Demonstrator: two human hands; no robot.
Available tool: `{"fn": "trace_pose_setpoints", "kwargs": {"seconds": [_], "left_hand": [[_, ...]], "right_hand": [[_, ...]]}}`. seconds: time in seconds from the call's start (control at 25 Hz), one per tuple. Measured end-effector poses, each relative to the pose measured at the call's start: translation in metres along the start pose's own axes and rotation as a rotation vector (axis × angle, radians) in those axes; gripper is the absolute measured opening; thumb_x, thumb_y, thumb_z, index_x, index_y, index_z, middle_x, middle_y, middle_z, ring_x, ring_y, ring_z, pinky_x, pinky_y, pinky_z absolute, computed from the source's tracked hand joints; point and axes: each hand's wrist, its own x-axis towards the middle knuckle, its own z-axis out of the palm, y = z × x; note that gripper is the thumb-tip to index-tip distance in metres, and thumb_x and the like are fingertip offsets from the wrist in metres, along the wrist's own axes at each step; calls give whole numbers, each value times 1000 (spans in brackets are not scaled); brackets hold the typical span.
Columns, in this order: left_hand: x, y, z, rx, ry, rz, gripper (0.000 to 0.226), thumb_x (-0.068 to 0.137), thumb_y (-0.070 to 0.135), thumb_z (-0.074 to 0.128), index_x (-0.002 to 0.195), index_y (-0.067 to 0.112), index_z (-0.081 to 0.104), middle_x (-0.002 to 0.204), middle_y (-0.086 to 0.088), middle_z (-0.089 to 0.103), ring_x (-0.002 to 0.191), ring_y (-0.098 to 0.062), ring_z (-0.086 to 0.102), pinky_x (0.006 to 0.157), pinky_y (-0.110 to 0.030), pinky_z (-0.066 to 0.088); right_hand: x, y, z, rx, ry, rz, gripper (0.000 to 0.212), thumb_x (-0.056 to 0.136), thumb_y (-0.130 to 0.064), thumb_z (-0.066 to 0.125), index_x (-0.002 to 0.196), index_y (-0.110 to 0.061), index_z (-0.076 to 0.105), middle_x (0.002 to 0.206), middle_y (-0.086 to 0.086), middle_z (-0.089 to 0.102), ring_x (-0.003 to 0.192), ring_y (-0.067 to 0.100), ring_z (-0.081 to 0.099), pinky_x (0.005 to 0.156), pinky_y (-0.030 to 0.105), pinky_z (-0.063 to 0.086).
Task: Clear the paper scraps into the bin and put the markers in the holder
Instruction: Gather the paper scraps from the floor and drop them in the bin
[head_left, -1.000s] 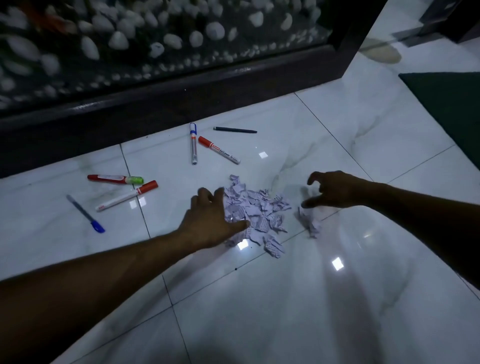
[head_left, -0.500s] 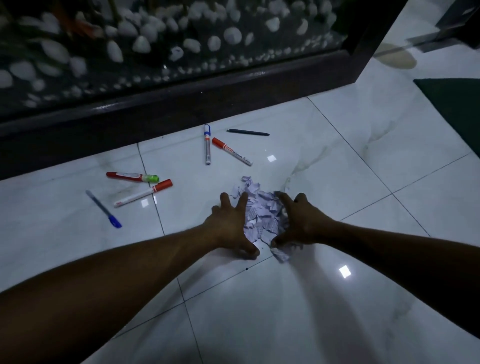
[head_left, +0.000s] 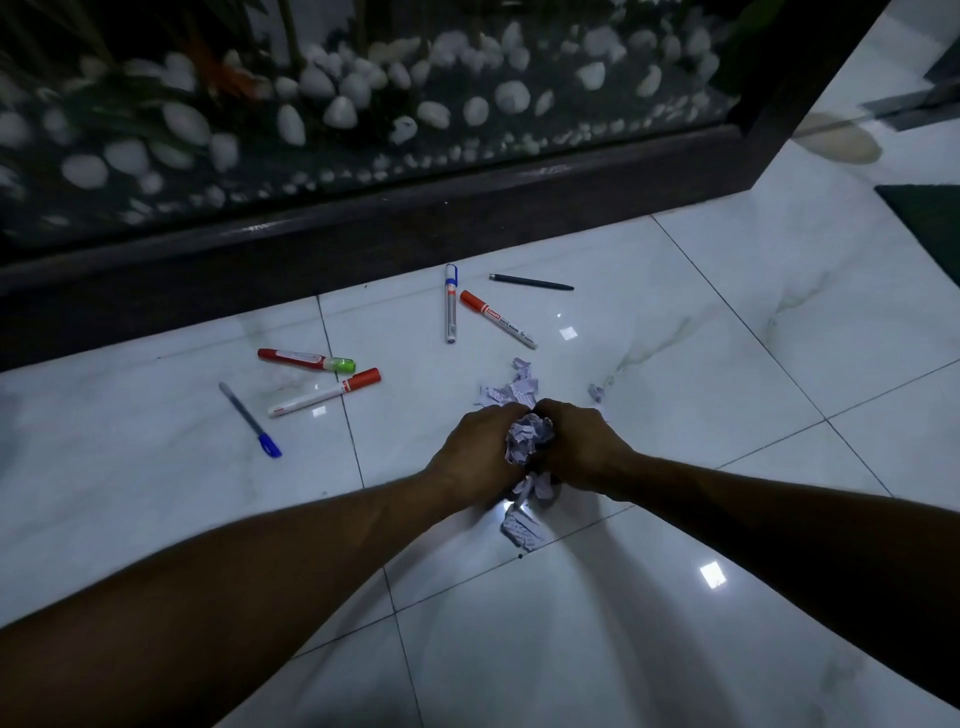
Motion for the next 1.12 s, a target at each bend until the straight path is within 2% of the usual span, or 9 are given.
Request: {"fn": "trace_pose_setpoints", "kwargs": {"seconds": [0.16,0.28,0.52,0.64,0.8,0.88,1.0,1.12], "left_hand": [[-3,0,-15,-49,47,-34,59,83,17,78,137,19,57,132,-5,66,117,-22,64,92,-20,44],[-3,1,-34,-58,63,-39,62,83,18,80,139,19,53,133,-5,65,116,-22,64,91,-20,45],[-17,11,-100,-60,181,-29,63,81,21,81,138,20,54,132,-4,65,116,-22,63,88,-21,44],[-39,11,-147,-73,300,-3,59,77,20,81,133,22,59,124,-2,70,110,-19,65,87,-22,48],[-86,-3,-217,-72,518,-33,49,74,14,77,121,22,67,112,1,75,103,-15,69,85,-24,53],[-116,-18,-254,-79,608,-60,50,73,10,75,121,21,67,109,-1,75,101,-17,70,80,-25,55],[-170,-40,-305,-38,770,-99,43,75,7,71,117,14,68,105,-6,75,94,-19,69,71,-19,47],[-232,-66,-350,26,882,-157,34,75,9,69,109,13,68,95,-2,74,87,-16,67,64,-17,44]], "right_hand": [[5,-11,-4,63,13,1,41,71,-13,82,108,-11,66,103,9,72,92,27,69,79,49,60],[7,-32,-13,46,56,-28,38,71,-11,82,104,-7,66,100,11,71,91,29,70,78,51,60],[3,-112,-39,-27,91,-117,35,77,-12,82,107,-6,66,100,11,72,89,27,70,83,45,60],[-4,-165,-50,-24,115,-239,24,79,-12,79,101,-8,69,91,9,74,81,22,73,77,40,63],[-8,-251,-46,-83,97,-419,8,72,-6,74,79,-9,75,72,7,76,72,15,75,70,37,63],[-6,-302,-30,-68,88,-499,10,75,-8,71,84,-7,74,76,9,77,73,18,74,71,40,63],[-8,-379,0,-140,151,-624,15,77,-22,72,89,-13,71,86,7,75,77,18,69,68,31,58],[-15,-451,39,-74,115,-716,15,75,-21,74,88,-13,72,86,8,75,79,20,71,69,35,61]]}}
